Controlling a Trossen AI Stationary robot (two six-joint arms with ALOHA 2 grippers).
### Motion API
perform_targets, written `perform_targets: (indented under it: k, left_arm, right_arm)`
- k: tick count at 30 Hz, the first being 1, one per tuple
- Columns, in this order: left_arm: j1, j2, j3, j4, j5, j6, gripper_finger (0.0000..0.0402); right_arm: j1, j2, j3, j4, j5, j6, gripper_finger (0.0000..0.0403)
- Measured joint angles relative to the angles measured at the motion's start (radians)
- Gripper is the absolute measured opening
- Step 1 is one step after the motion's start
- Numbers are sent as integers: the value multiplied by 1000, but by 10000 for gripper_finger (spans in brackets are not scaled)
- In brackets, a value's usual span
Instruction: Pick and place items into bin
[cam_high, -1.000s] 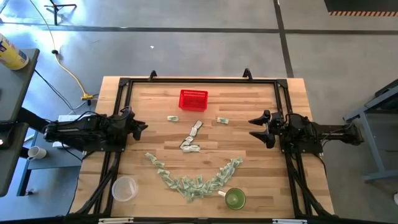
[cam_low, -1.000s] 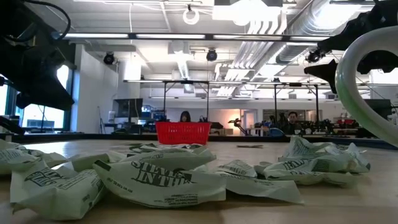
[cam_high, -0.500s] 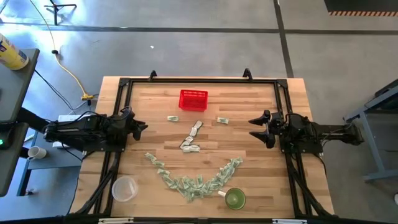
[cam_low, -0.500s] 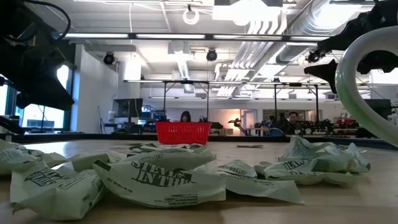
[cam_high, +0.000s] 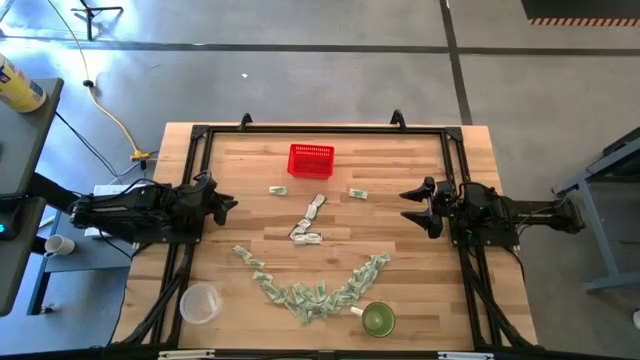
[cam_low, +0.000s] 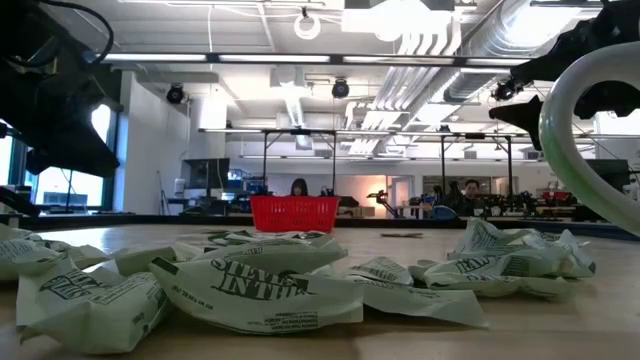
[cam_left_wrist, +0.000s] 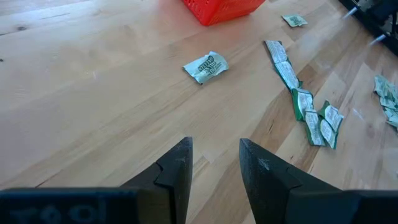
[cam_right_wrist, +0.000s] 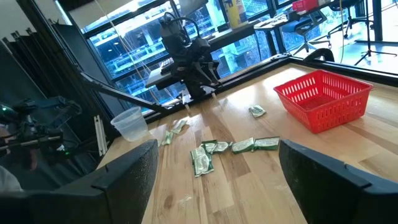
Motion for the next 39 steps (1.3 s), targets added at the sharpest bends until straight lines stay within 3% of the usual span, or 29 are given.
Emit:
perform_targets:
  k: [6,13,17,20,23,30,36,39]
  left_arm:
    - [0,0,0,125,0,-155,166]
    - [0,0,0,158,3,-158,166]
    - [-1,0,0,168,90,-159,166]
    - [0,0,0,183,35,-150,166]
    - [0,0,0,167,-57,-147,166]
    - [0,0,0,229,-73,-340,166]
    - [0,0,0,270,-125,-382,166]
    - [0,0,0,317,-180,-575,166]
  right_arm:
    - [0,0,0,0,0,0,323]
    - [0,0,0,0,0,0,323]
    - [0,0,0,0,0,0,323]
    - [0,0,0,0,0,-2,323]
    - [0,0,0,7,19,-146,323]
    - [0,0,-3,50,70,-330,323]
    - [0,0,-3,228,76,-56,323]
    - [0,0,-3,373,159,120,323]
